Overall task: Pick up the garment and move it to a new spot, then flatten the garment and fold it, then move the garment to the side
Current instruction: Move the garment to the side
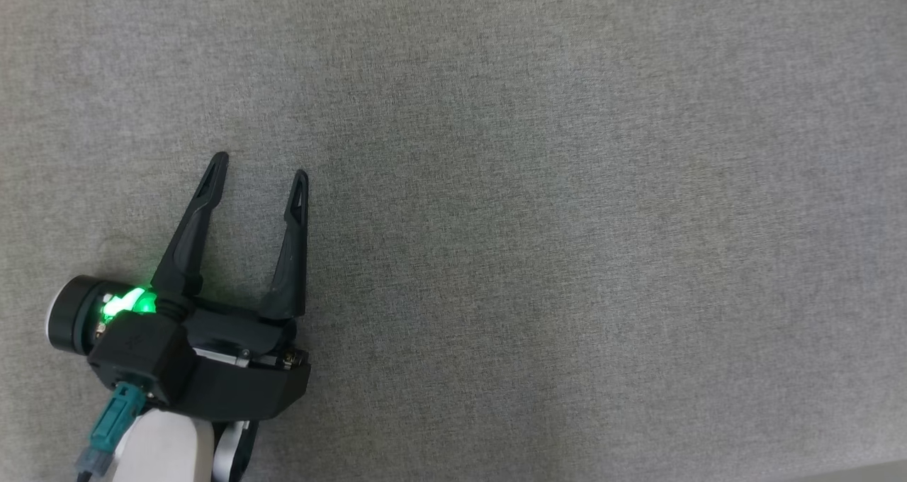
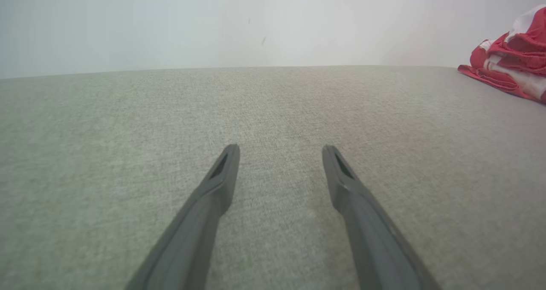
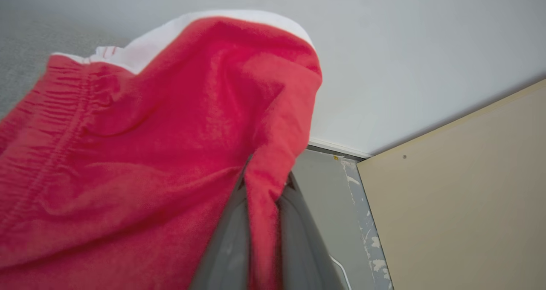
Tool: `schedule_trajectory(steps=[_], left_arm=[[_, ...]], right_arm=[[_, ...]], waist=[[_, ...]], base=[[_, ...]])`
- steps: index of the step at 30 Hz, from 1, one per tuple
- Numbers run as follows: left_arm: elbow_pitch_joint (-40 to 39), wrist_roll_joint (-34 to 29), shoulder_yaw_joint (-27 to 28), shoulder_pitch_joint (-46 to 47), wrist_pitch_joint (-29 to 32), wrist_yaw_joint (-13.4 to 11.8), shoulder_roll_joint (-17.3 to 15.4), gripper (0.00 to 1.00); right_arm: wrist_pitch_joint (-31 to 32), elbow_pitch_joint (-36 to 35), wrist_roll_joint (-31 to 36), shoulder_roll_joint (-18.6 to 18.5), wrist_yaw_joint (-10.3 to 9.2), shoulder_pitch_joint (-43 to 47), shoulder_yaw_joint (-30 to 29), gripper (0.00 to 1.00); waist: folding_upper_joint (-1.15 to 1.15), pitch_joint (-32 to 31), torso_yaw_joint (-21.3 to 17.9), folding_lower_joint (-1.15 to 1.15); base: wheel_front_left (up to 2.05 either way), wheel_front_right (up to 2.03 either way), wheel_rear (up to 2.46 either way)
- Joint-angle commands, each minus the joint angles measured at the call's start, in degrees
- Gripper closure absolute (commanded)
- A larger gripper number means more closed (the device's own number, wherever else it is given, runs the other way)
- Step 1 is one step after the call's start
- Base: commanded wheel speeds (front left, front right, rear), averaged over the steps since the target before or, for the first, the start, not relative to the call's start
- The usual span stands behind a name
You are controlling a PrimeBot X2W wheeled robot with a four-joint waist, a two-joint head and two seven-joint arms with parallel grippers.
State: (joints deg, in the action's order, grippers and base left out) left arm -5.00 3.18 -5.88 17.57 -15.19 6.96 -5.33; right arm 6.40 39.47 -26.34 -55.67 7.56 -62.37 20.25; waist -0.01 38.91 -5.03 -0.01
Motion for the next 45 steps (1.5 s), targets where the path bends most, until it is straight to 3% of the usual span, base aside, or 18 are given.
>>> schedule_trajectory(steps=[1,2,3,4,5,13,25,35,45], left_arm=[[1.8,-0.2,-0.5,1.4,0.1,0.0,0.2,0.0],[1.9,-0.2,-0.5,1.5,0.1,0.0,0.1,0.0],[2.0,-0.2,-0.5,1.5,0.2,0.1,0.1,0.0],[2.0,-0.2,-0.5,1.5,0.2,0.1,0.1,0.0],[2.1,-0.1,-0.3,1.5,0.2,0.0,0.1,0.0],[2.8,0.6,1.7,0.4,0.2,-0.2,0.1,0.0],[3.7,2.4,7.0,-8.1,0.1,-2.2,1.4,0.0],[3.9,3.2,11.8,-15.3,0.1,-2.9,1.8,0.0],[4.7,3.1,12.2,-18.6,0.1,-2.8,2.2,0.0]], right_arm=[[-0.7,1.3,0.8,-0.1,-0.18,-1.0,-0.2,0.77],[-1.1,2.3,1.4,0.1,-0.18,-1.4,-0.5,0.57],[-1.4,3.2,2.3,0.3,-0.18,-1.6,-0.4,0.31],[-1.4,3.2,2.3,0.3,-0.18,-1.6,-0.4,0.31],[-1.5,4.2,3.0,0.6,-0.18,-2.1,-0.5,0.0],[-7.2,8.3,6.6,4.1,-0.18,-4.4,-1.5,0.0],[-18.6,3.2,6.2,13.1,-0.18,1.3,-1.6,0.0],[-21.0,-5.7,6.5,22.8,-0.18,14.5,-5.6,0.0],[-21.5,-17.6,8.6,33.2,-0.18,34.0,-12.3,0.0]], waist=[[0.01,0.8,0.3,0.01],[0.01,0.9,0.4,0.01],[0.01,1.0,0.6,0.01],[0.01,1.0,0.6,0.01],[0.01,1.1,0.7,0.01],[0.01,-1.9,1.1,0.01],[0.01,-17.3,3.2,0.01],[0.01,-26.5,5.8,0.01],[0.01,-31.0,7.9,0.01]], base=[[0.0,0.0,0.0],[0.0,0.0,0.0],[0.0,0.0,0.0],[0.0,0.0,0.0],[0.0,0.0,0.0],[0.0,0.0,0.0],[0.0,0.0,0.0],[0.0,0.0,0.0],[0.0,0.0,0.0]])
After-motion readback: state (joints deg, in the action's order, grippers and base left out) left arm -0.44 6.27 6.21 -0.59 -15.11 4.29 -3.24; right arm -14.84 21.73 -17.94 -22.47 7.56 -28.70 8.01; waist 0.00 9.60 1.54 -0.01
